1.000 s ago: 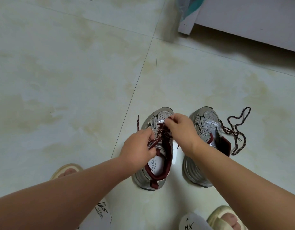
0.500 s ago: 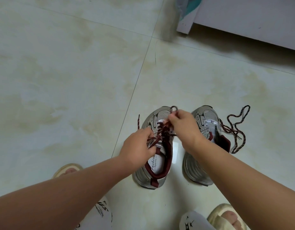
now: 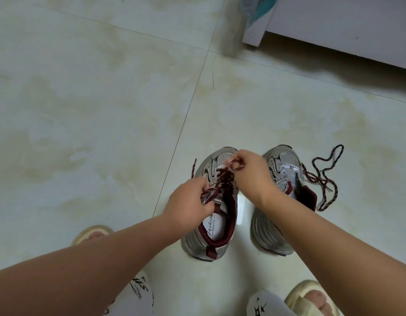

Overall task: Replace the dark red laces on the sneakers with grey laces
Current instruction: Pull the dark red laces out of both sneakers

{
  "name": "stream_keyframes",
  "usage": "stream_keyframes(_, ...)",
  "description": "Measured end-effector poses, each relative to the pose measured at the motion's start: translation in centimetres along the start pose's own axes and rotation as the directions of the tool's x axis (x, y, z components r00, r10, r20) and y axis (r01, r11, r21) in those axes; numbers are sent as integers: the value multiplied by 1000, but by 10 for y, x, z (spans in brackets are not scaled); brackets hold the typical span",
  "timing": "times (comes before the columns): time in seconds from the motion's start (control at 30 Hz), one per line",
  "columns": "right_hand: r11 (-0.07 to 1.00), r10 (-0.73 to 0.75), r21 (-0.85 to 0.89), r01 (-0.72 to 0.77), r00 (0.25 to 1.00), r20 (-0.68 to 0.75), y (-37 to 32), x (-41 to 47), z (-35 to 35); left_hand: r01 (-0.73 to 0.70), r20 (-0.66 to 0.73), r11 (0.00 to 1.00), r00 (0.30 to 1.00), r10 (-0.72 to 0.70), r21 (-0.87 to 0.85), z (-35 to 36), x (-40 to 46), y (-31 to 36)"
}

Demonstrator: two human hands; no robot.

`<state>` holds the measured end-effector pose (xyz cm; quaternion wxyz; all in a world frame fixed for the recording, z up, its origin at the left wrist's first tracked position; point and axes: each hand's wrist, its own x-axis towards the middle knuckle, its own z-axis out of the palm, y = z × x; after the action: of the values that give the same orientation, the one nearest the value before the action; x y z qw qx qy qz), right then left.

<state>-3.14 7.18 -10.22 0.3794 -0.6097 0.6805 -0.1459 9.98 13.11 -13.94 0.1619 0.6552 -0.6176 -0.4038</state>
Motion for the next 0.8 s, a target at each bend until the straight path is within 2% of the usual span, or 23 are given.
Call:
stream_keyframes(0.1, 913, 175, 397, -93, 969, -174, 2, 7, -16, 7, 10, 1000, 1000, -7, -2, 0, 0, 0)
stream_keyframes(0.17, 855, 259, 505, -115, 939, -224, 4, 13, -27, 6, 4, 1000, 1000, -6, 10, 1, 0, 0)
stream_keyframes(0.23, 880, 303, 425, -211, 940, -160, 9, 14, -33, 7, 3, 1000, 1000, -7, 10, 1, 0, -1)
stream_keyframes(0.33, 915, 330, 194, -355, 932, 146, 17, 7, -33, 9, 2, 1000, 1000, -9, 10, 1, 0, -1)
stream_keyframes(0.37, 923, 341, 96, -373, 907, 246, 17, 1, -31, 11, -1, 1000, 1000, -11, 8, 1, 0, 0)
stream_keyframes(0.43, 938, 332, -24, -345, 879, 342, 19, -8, -23, 16, -5, 1000, 1000, -16, 11, 1, 1, 1)
stream_keyframes(0.57, 971, 235, -25, -240, 919, 316, 21, -17, -7, 14, -4, 999, 1000, -14, 43, 1, 1, 3)
stream_keyframes(0.7, 972, 236, -79, -223, 924, 300, 20, -16, -7, -4, 8, 996, 1000, 4, 89, -1, 1, 4)
stream_keyframes(0.8, 955, 95, -296, 6, 941, 326, 14, -10, -10, -18, 10, 994, 1000, 17, 104, 0, 0, 4)
